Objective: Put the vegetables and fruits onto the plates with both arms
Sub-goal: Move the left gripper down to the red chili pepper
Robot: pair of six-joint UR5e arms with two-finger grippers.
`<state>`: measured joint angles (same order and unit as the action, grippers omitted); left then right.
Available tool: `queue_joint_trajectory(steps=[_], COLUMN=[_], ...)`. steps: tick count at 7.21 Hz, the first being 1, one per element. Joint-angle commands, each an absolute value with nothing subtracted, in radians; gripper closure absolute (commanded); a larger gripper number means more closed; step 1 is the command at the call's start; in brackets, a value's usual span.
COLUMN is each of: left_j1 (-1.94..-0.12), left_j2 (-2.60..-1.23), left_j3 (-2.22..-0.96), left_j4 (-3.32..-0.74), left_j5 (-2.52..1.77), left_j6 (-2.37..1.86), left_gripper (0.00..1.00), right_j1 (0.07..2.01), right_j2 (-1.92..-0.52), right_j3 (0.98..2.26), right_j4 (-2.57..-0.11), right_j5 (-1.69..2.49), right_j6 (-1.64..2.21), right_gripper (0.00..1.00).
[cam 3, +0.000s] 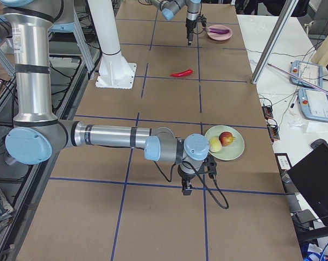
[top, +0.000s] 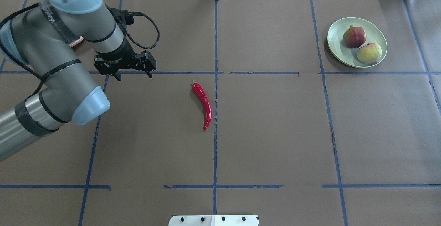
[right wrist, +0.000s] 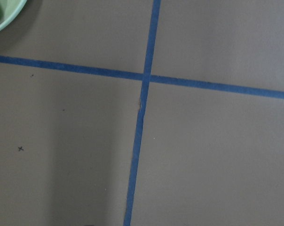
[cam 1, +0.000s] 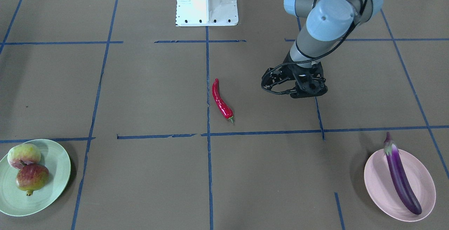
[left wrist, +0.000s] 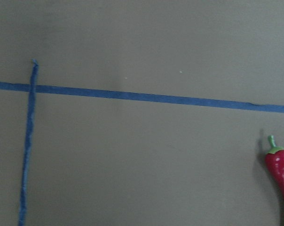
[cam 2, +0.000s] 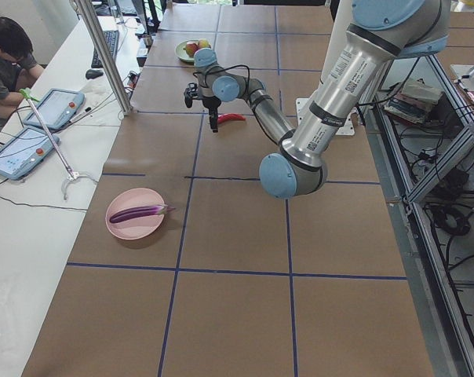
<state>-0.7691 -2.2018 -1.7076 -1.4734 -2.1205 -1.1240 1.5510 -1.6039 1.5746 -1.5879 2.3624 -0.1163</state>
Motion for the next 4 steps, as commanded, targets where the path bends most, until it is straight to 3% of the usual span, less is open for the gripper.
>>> queue_joint_trajectory(steps=[1, 4], left_j1=[-0.692, -0.608], left_j2=[-2.348, -2.462], left_j3=[-1.535, -1.302], left_j4=[-1.546, -1.677], left_j5=[-2.019, -1.905], left_j6=[-1.288, -1.425], left_gripper=[0.0, 0.0], right_j1=[1.555, 1.555], right_j2=[-1.632, -1.634], right_j3=[1.598, 1.615], right_j4=[-1.571, -1.571], right_j5=[2.378, 2.378], right_j6=[-0.092, -0.097], right_gripper=[0.0, 0.0])
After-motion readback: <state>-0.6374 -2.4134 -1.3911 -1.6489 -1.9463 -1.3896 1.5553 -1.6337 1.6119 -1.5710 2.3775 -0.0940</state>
